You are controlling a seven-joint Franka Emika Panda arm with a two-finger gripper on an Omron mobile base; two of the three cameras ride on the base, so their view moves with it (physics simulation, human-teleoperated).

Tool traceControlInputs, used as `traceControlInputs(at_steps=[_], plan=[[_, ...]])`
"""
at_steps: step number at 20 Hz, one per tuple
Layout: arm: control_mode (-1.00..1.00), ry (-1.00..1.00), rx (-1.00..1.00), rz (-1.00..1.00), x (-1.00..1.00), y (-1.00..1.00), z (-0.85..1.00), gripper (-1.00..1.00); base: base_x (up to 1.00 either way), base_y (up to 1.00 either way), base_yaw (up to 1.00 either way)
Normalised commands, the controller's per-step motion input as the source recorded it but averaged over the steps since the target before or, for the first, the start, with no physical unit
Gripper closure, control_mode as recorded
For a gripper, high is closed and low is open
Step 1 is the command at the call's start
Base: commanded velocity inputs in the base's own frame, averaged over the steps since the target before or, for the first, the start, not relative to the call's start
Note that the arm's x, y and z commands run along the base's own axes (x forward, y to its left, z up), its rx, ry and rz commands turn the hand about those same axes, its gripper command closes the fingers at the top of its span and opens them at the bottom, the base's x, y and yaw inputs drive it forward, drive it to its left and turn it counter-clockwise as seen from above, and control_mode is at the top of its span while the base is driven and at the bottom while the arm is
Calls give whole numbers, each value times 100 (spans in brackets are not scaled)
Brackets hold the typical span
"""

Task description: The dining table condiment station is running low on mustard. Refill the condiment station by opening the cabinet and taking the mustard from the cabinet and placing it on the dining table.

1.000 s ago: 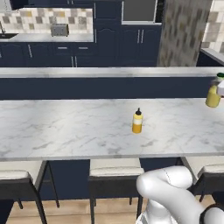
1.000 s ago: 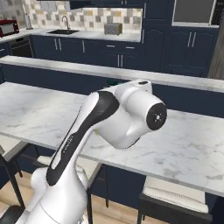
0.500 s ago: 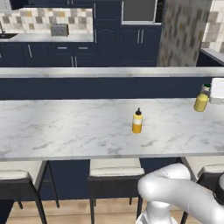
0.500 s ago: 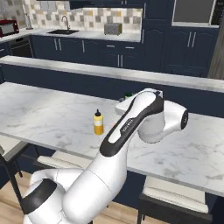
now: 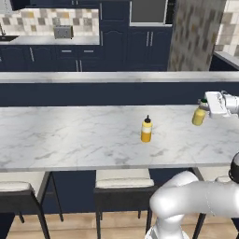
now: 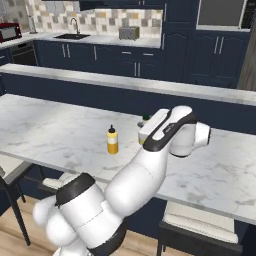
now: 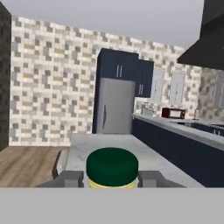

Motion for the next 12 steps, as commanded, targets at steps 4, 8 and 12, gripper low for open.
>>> traceControlInputs(at_steps=[4,8,12], plan=[[-100,1,0,19,52,11,-53,100,0,0,0],[-100,0,0,20,23,1,-52,100,0,0,0],[-100,0,0,18,24,9,-54,100,0,0,0]])
